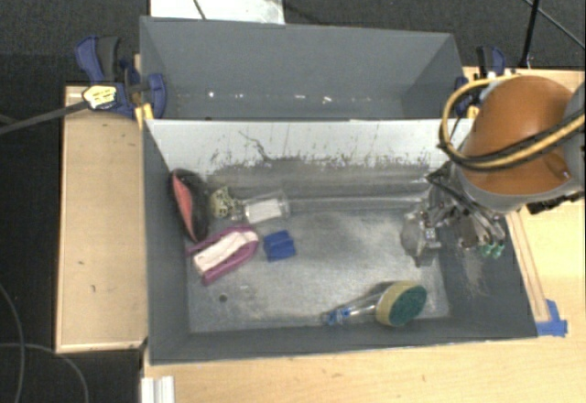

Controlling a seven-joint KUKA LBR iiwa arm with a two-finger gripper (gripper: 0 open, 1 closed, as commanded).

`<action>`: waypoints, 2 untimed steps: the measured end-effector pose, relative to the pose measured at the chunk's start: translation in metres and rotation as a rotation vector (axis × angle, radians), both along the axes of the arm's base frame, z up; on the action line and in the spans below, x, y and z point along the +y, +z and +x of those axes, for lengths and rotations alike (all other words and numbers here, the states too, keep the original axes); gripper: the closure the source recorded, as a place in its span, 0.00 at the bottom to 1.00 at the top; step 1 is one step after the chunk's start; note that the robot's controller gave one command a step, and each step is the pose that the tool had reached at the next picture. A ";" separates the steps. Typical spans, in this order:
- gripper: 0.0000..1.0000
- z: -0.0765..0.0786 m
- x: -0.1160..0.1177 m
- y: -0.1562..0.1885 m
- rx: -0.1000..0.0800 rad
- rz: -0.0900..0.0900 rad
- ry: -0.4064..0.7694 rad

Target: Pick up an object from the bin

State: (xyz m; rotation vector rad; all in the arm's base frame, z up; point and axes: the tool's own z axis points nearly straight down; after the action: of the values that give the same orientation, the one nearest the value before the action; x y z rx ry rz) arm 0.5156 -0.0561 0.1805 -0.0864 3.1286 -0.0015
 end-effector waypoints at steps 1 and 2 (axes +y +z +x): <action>0.00 -0.002 -0.001 -0.005 0.009 0.001 -0.001; 0.00 -0.034 -0.013 -0.101 0.017 0.001 0.070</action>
Offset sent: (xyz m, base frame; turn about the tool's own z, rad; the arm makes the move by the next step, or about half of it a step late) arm 0.0000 0.0000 0.0000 0.0000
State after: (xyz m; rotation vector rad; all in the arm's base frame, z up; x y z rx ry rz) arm 0.4812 -0.0695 0.0791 -0.1973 3.1408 0.0018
